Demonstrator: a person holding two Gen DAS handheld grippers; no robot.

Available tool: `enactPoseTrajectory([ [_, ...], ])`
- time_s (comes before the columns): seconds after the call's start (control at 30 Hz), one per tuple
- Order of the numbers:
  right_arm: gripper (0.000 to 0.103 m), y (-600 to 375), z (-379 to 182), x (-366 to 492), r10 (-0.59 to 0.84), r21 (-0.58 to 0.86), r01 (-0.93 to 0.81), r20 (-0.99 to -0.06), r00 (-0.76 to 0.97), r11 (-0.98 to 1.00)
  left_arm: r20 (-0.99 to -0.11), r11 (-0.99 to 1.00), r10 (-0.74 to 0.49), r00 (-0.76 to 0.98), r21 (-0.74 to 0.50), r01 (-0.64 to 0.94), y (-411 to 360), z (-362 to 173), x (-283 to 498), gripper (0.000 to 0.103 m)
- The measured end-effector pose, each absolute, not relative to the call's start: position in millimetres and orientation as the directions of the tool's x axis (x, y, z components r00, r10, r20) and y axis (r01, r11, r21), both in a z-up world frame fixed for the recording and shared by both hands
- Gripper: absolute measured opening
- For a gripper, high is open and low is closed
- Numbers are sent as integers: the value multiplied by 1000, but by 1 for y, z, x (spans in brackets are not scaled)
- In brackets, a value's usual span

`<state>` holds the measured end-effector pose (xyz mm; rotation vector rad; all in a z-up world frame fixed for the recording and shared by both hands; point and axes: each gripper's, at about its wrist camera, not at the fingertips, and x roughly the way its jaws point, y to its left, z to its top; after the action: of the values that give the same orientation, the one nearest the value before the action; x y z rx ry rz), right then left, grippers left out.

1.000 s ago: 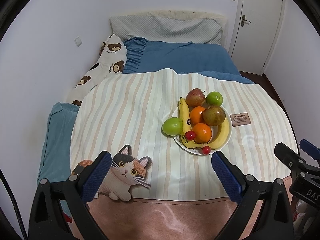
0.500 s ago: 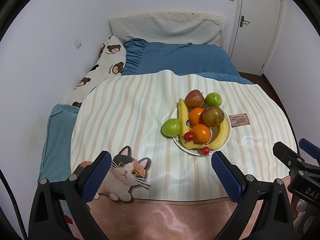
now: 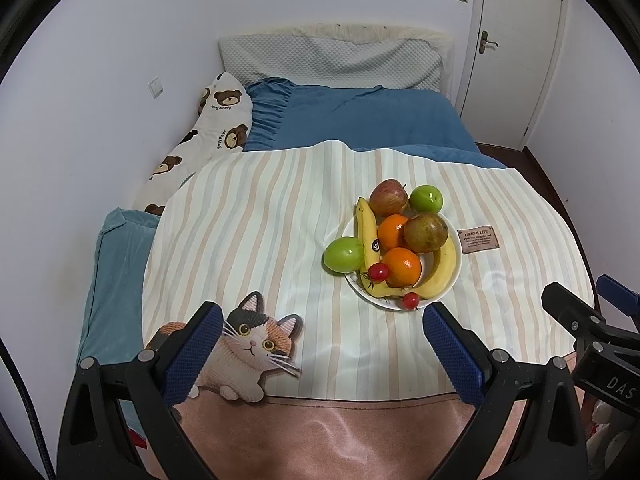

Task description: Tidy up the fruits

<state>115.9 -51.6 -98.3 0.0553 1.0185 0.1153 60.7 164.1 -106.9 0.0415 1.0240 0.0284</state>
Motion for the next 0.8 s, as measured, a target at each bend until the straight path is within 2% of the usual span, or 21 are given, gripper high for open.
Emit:
enactPoseTrajectory([
  [0.8, 103, -51, -92, 120, 123, 98, -75, -842, 526, 992, -850, 999, 37, 526, 45, 3, 165, -103, 59, 102],
])
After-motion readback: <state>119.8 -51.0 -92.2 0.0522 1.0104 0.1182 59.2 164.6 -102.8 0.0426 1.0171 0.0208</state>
